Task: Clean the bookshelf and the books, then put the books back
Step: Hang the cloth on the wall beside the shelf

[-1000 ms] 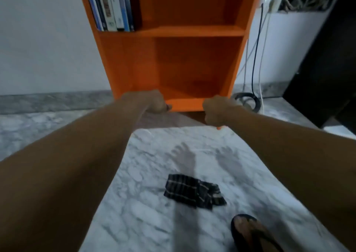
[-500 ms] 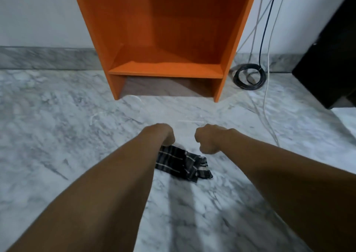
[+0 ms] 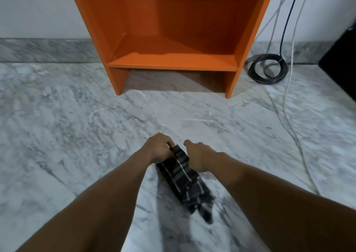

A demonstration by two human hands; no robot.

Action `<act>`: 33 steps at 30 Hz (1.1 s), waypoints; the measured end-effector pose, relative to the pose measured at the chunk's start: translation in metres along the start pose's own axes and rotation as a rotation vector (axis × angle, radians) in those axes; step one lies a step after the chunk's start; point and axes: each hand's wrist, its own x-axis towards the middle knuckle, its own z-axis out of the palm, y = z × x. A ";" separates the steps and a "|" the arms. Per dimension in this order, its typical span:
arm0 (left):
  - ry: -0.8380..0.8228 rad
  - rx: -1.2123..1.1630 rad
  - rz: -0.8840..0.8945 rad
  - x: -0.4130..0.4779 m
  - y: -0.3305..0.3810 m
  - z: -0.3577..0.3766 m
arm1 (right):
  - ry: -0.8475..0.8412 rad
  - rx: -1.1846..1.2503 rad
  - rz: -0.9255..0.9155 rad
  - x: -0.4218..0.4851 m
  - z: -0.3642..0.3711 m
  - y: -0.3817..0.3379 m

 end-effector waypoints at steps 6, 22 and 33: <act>0.080 -0.153 0.185 -0.007 0.012 -0.030 | 0.112 0.492 0.005 -0.007 -0.023 0.007; 0.200 -0.176 0.417 -0.056 0.087 -0.088 | 0.128 0.903 -0.059 -0.093 -0.092 0.000; 0.224 -0.036 0.534 -0.073 0.100 -0.118 | 0.297 0.676 -0.058 -0.101 -0.116 0.001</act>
